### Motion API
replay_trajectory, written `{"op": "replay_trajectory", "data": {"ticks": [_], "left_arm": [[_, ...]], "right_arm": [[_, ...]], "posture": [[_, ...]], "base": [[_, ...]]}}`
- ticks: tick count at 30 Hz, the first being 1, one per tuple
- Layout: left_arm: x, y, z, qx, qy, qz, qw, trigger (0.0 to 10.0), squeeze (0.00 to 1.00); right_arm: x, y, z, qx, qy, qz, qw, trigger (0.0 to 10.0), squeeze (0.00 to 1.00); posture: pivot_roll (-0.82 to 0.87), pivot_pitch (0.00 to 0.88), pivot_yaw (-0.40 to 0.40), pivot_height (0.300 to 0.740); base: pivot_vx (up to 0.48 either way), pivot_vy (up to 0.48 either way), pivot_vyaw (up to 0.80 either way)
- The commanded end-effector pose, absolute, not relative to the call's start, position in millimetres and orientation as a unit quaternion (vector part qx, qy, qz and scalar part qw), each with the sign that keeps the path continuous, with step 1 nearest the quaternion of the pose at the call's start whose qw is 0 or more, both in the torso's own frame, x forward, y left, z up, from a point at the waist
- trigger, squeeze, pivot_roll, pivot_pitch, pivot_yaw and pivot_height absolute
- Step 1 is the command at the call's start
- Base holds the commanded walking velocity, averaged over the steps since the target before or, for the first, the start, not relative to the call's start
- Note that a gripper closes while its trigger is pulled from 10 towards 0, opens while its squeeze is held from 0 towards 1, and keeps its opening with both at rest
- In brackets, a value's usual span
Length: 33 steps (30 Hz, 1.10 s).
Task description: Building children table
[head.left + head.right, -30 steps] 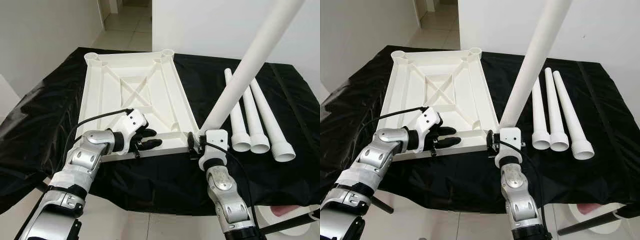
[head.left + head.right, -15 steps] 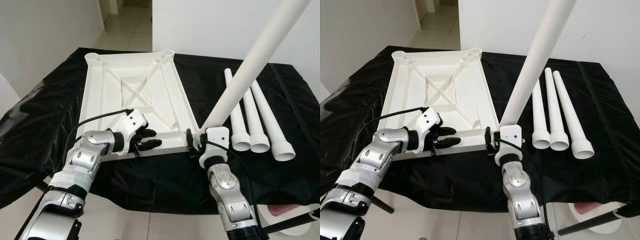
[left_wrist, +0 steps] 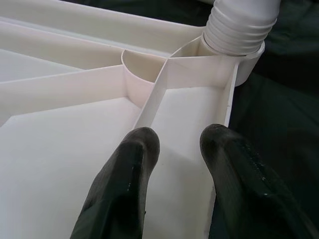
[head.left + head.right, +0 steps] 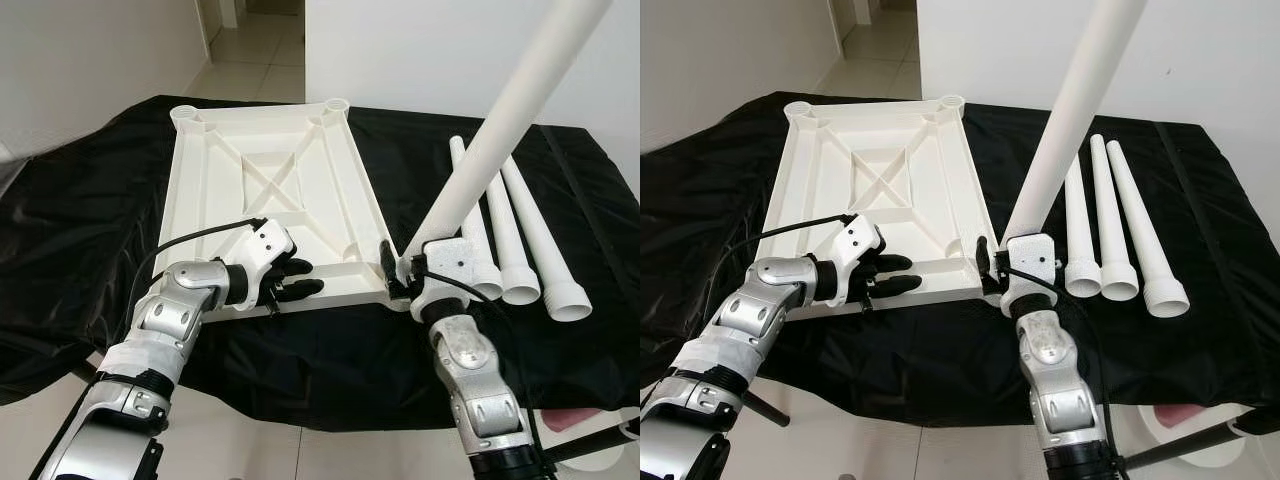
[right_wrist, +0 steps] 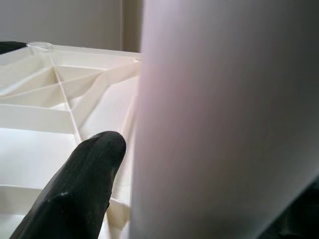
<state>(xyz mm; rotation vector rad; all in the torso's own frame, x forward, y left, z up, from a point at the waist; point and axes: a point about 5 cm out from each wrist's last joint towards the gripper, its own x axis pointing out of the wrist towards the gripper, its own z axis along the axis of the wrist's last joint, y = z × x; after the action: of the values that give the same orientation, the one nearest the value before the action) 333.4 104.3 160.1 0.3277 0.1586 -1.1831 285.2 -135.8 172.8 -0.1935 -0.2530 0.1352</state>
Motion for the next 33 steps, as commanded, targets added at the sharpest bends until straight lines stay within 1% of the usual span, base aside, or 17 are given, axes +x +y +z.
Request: {"op": "replay_trajectory", "data": {"ticks": [1,7,8,10,11,14,16,19,20,21,23,24,25,26,29,33], "left_arm": [[336.7,108.6,157.0,0.154,0.073,-0.504,0.846,10.0,0.0],[336.8,108.5,157.3,0.154,0.074,-0.505,0.846,10.0,0.0],[336.7,108.5,157.3,0.154,0.074,-0.505,0.846,10.0,0.0],[336.6,108.5,157.4,0.153,0.074,-0.505,0.846,10.0,0.0],[336.5,108.3,157.7,0.153,0.074,-0.506,0.846,10.0,0.0],[336.5,108.3,157.7,0.153,0.074,-0.506,0.846,10.0,0.0],[336.4,105.0,163.5,0.151,0.06,-0.509,0.845,10.0,0.0],[336.0,100.4,171.4,0.148,0.042,-0.515,0.843,10.0,0.0],[334.9,97.9,175.5,0.15,0.033,-0.521,0.84,10.0,0.0],[333.6,95.8,178.9,0.151,0.026,-0.528,0.835,10.0,0.0],[332.7,94.4,181.1,0.151,0.021,-0.532,0.833,10.0,0.0],[331.6,92.9,183.4,0.153,0.016,-0.537,0.83,10.0,0.0],[329.1,90.6,185.7,0.159,0.01,-0.546,0.823,10.0,0.0],[329.1,90.6,185.7,0.159,0.01,-0.546,0.823,10.0,0.0],[324.3,86.0,188.7,0.17,0.001,-0.56,0.811,10.0,0.0],[323.3,83.0,188.4,0.171,0.002,-0.563,0.808,10.0,0.0]], "right_arm": [[284.2,-137.7,174.1,-0.091,-0.123,0.073,0.985,10.0,0.0],[284.8,-140.4,181.9,-0.091,-0.127,0.094,0.983,10.0,0.0],[284.8,-141.3,182.6,-0.092,-0.126,0.097,0.983,8.8,0.0],[284.6,-141.9,183.1,-0.093,-0.126,0.099,0.983,8.8,0.0],[284.4,-142.8,183.6,-0.095,-0.125,0.104,0.982,4.7,0.0],[284.4,-142.8,183.6,-0.095,-0.125,0.104,0.982,4.7,0.0],[285.6,-145.2,184.8,-0.099,-0.118,0.122,0.981,3.8,0.0],[287.4,-146.9,185.5,-0.099,-0.109,0.14,0.979,3.8,0.0],[288.5,-147.6,185.7,-0.099,-0.105,0.148,0.978,3.4,0.0],[289.5,-148.3,185.9,-0.102,-0.103,0.152,0.978,2.3,0.0],[290.1,-148.8,186.1,-0.104,-0.102,0.154,0.977,2.3,0.0],[291.0,-149.3,186.1,-0.105,-0.099,0.157,0.977,2.0,0.0],[292.7,-150.7,186.0,-0.104,-0.094,0.157,0.978,0.0,0.0],[292.7,-150.7,186.0,-0.104,-0.094,0.157,0.978,0.0,0.0],[296.1,-153.0,185.5,-0.099,-0.08,0.16,0.979,0.0,0.0],[299.1,-155.2,183.6,-0.087,-0.063,0.162,0.981,0.0,0.0]], "posture": [[-0.09,0.088,0.055,0.74],[-0.09,0.09,0.055,0.74],[-0.09,0.09,0.055,0.74],[-0.09,0.09,0.055,0.74],[-0.09,0.09,0.055,0.74],[-0.09,0.09,0.055,0.74],[-0.09,0.095,0.055,0.74],[-0.09,0.095,0.055,0.74],[-0.09,0.096,0.053,0.74],[-0.09,0.095,0.053,0.74],[-0.09,0.095,0.053,0.74],[-0.09,0.095,0.052,0.74],[-0.09,0.095,0.052,0.74],[-0.09,0.095,0.052,0.74],[-0.09,0.094,0.052,0.74],[-0.09,0.092,0.051,0.74]], "base": [[0.0,0.0,0.0],[0.0,0.0,0.0],[0.0,0.0,0.0],[0.0,0.0,0.0],[0.0,0.0,0.0],[0.0,0.0,0.0],[0.0,0.0,0.0],[0.0,0.0,0.0],[0.0,0.0,0.0],[0.0,0.0,0.0],[0.0,0.0,0.0],[0.0,0.0,0.0],[0.0,0.0,0.0],[0.0,0.0,0.0],[0.0,0.0,0.0],[0.0,0.0,0.0]]}}
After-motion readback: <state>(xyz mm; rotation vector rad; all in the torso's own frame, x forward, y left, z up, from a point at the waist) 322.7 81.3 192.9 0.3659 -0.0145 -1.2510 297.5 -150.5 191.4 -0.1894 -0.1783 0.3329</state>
